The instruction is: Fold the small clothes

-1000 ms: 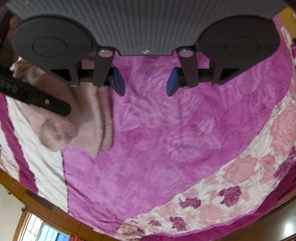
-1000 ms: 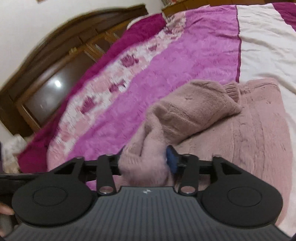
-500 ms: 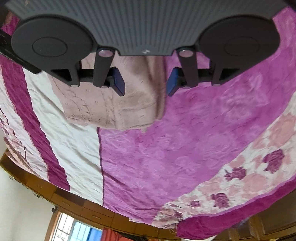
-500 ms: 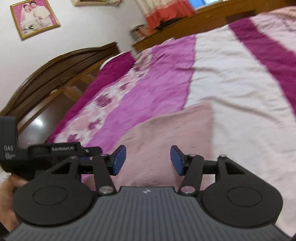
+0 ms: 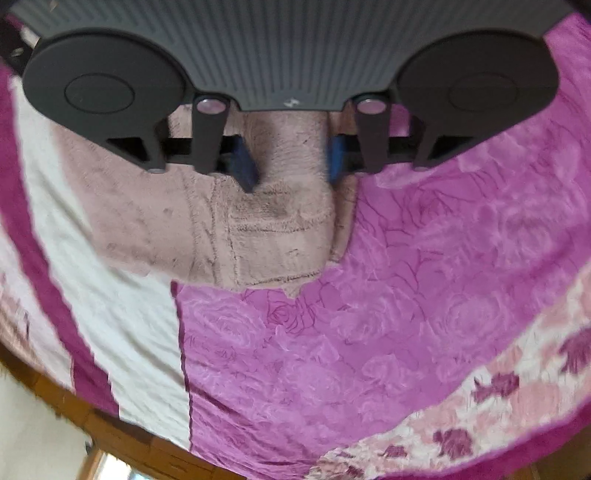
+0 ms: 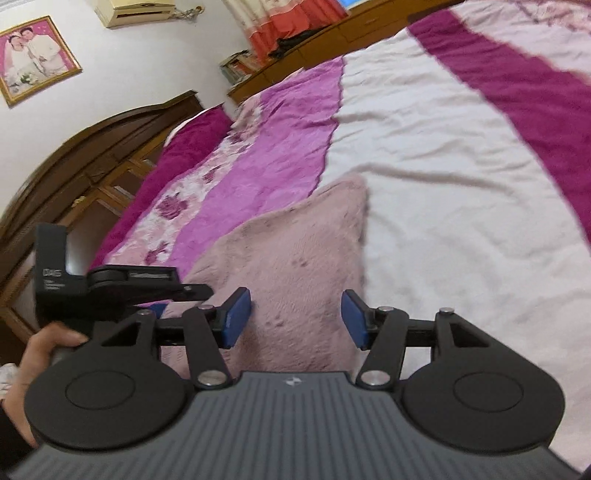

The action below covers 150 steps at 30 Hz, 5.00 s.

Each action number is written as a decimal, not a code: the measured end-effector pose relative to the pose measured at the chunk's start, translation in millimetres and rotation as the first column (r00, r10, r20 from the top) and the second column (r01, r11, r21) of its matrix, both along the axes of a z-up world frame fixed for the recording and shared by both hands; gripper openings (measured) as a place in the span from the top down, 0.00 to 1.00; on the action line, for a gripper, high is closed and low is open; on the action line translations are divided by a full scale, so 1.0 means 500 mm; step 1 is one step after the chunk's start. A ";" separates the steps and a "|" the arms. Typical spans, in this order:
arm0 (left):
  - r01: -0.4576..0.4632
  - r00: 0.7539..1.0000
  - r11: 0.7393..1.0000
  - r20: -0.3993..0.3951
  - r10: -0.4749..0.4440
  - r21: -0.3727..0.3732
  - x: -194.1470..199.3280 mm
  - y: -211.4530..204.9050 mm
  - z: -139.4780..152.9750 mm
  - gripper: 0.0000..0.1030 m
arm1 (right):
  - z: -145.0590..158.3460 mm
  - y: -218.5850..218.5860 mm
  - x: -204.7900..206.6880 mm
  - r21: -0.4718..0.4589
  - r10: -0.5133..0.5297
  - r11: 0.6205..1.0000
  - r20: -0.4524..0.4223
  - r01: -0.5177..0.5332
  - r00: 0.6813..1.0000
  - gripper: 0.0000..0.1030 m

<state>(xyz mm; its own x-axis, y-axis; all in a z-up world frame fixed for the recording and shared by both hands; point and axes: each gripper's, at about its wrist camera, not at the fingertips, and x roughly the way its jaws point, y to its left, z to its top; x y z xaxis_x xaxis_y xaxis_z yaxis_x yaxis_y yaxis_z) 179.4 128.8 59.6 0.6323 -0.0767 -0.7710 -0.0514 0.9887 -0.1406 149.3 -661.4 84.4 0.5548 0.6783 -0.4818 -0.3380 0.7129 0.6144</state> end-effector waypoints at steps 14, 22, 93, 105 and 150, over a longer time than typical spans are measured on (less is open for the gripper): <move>-0.073 0.997 0.997 -0.037 0.073 -0.004 -0.024 0.042 0.010 0.64 | 0.007 0.015 -0.010 0.046 0.051 0.998 -0.015 -0.050 0.999 0.30; -0.058 0.997 0.990 -0.061 0.050 -0.126 -0.066 0.069 0.034 0.32 | -0.011 -0.039 0.056 0.154 0.032 0.988 -0.153 -0.008 0.988 0.17; 0.146 0.953 0.839 -0.154 -0.262 -0.524 -0.247 -0.109 -0.085 0.56 | -0.051 -0.301 -0.061 0.037 0.025 0.999 -0.242 -0.017 0.970 0.40; 0.197 0.960 0.915 -0.119 -0.253 -0.352 -0.275 -0.136 -0.029 0.55 | -0.042 -0.311 -0.093 0.056 -0.015 0.998 -0.236 0.029 0.972 0.28; 0.160 0.987 0.983 -0.041 -0.157 0.088 -0.516 -0.272 -0.040 0.19 | 0.001 -0.256 -0.325 -0.384 -0.046 0.923 -0.050 0.023 0.998 0.00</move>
<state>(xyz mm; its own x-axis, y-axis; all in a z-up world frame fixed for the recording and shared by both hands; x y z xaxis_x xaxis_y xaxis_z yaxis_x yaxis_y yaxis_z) -78.7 -7.2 39.4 0.5913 -0.1025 -0.7999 0.1033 0.9933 -0.0508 -13.3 -789.5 85.1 0.5380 0.4165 -0.7329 -0.2817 0.9082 0.3094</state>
